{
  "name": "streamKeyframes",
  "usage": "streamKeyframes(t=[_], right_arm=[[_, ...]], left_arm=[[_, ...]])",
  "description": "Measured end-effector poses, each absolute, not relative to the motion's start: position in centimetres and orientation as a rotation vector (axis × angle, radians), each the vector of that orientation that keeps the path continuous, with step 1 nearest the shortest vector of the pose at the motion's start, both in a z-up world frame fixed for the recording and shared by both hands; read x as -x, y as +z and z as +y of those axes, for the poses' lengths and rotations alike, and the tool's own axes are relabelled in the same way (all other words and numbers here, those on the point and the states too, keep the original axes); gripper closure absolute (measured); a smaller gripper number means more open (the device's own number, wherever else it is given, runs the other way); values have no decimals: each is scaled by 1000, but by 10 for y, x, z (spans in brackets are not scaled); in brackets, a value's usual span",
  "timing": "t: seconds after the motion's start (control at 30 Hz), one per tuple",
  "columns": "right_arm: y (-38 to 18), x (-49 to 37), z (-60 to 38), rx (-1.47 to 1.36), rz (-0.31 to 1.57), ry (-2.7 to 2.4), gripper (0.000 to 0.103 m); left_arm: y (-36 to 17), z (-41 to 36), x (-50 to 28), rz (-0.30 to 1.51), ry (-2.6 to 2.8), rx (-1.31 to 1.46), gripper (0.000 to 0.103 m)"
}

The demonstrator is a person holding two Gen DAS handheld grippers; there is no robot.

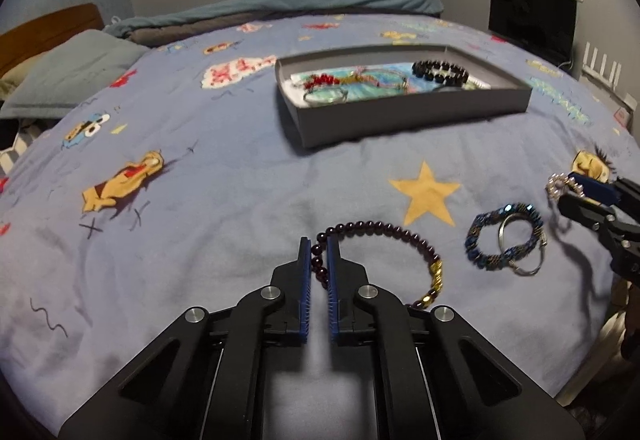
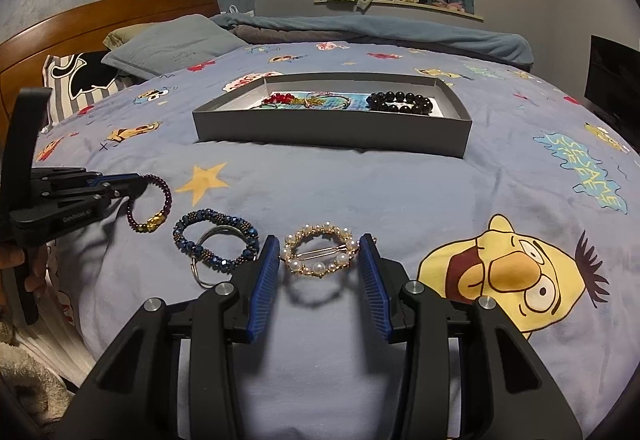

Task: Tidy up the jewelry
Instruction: 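Grasp the dark red bead bracelet with the left tool while the right tool grasps the pearl ring clip, then carry the bead bracelet and pearl clip into the grey box and open both tools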

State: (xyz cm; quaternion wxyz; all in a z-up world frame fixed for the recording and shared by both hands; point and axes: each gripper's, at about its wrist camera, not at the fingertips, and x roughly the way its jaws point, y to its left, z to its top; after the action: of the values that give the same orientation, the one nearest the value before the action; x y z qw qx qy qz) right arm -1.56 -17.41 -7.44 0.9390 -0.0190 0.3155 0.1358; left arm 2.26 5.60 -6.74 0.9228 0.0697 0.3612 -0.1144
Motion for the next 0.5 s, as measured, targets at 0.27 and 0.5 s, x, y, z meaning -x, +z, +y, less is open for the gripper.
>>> streamKeyframes(t=[0.27, 0.5], right_arm=[[-65, 11, -180, 38, 615, 262, 62], [-49, 0, -186, 43, 585, 249, 62]], left_arm=[[-34, 47, -7, 614, -286, -184, 97], [-7, 39, -9, 566, -320, -190, 97]])
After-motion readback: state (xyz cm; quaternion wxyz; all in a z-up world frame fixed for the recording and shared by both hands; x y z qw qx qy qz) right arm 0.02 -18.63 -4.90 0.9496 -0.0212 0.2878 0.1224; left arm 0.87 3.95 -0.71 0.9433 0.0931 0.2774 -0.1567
